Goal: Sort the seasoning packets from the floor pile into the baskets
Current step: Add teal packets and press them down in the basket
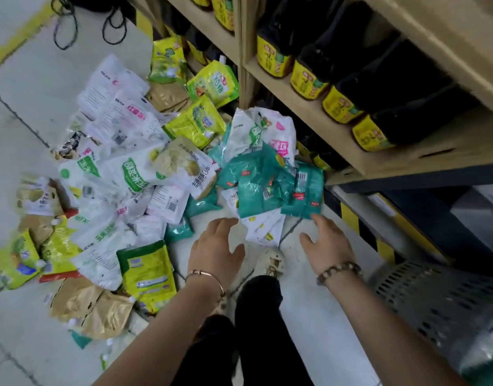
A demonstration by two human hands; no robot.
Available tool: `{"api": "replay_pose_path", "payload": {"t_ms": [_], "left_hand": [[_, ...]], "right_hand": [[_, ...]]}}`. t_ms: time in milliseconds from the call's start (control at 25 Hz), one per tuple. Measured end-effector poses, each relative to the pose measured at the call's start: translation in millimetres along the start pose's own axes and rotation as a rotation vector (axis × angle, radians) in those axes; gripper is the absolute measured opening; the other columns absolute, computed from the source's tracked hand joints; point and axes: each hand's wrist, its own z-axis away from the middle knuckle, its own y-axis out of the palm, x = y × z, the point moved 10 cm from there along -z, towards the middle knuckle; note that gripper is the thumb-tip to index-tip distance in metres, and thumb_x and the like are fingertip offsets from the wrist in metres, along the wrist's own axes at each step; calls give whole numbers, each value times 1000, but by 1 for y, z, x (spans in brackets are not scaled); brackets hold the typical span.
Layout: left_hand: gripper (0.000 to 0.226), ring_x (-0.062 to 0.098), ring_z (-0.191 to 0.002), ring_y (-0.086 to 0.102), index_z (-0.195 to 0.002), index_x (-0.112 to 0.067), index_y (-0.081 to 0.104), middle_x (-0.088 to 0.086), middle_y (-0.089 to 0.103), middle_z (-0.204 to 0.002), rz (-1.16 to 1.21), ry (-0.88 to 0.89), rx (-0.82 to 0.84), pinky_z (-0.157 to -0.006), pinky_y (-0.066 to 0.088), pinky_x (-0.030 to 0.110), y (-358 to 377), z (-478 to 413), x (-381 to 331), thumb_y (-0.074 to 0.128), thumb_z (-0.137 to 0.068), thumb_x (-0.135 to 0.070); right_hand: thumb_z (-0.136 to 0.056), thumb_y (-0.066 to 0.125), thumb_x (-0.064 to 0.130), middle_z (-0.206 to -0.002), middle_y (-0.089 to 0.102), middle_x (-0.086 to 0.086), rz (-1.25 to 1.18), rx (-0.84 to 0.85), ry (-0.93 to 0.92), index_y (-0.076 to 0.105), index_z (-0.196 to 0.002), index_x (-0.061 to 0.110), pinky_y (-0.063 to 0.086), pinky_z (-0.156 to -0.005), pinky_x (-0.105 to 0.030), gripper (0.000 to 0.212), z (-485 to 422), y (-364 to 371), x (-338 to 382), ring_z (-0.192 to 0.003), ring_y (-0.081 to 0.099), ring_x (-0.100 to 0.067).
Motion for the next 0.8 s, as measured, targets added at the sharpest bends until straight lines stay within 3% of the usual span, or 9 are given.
{"api": "replay_pose_path", "payload": {"t_ms": [280,520,680,800], "left_hand": [[44,19,-113,55,-126,-28,53,0,52,-130,275,-163,27,-91,43,28,66,-115,58,62,-84,-21],[37,18,-109,56,-121,-17,56,2,58,-123,467,-187,96,-92,45,30,130,-182,86,63,-85,-13],[36,16,-108,56,-122,-16,53,-1,57,-119,511,-188,129,-88,44,26,145,-204,94,60,-87,-10],[36,15,-97,57,-120,-17,54,-4,57,-105,530,-214,95,-80,42,18,138,-206,99,59,-86,-7]], "right_hand": [[-86,59,41,-136,50,-7,25,89,47,41,-136,19,44,-96,-37,57,-149,121,0,-121,49,-28],[-73,73,40,-142,35,-10,-359,-107,316,34,-140,18,37,-103,-43,81,-233,191,-23,-128,38,-31],[-81,68,35,-142,38,-9,-329,-342,329,57,-124,16,30,-107,-44,48,-238,193,-26,-129,36,-30],[-90,59,20,-130,52,-8,-438,-449,241,66,-113,5,35,-101,-30,29,-233,173,-30,-119,47,-26]]}}
